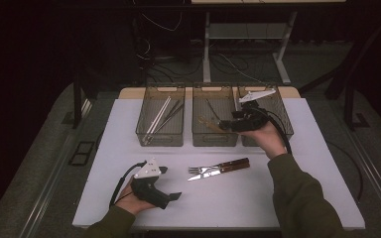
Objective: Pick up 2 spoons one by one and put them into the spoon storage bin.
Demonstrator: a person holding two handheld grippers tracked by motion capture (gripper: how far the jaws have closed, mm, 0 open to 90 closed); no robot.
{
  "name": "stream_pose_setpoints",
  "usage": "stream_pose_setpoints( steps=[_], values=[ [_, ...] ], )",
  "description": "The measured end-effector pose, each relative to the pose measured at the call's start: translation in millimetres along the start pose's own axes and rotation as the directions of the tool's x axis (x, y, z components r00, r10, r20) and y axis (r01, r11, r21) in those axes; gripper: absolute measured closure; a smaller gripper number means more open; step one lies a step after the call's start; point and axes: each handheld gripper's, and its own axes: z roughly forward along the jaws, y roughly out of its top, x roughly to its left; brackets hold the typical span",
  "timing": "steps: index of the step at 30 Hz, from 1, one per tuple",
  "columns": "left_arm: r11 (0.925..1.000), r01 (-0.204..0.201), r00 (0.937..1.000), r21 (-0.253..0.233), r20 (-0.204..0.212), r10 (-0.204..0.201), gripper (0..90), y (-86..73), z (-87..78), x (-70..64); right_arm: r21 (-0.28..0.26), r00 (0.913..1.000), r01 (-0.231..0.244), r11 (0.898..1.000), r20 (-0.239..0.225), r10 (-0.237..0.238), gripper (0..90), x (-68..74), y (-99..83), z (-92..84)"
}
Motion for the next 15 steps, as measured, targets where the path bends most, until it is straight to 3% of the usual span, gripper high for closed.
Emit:
stream_pose_setpoints(
  steps=[7, 15],
  values=[
    [1.0000, 0.001, 1.0000, 0.003, 0.000, -0.001, 0.0, 0.0, 0.1, 0.0, -0.012, 0.9995, 0.002, 1.000, -0.031, -0.002, 46.0, 5.9, -7.9, -13.8],
    [1.0000, 0.001, 1.0000, 0.002, 0.002, -0.001, 0.0, 0.1, -0.4, 0.6, 0.011, 0.9978, 0.028, 1.000, -0.060, -0.028, 62.5, 11.1, -27.3, -27.5]
  ],
)
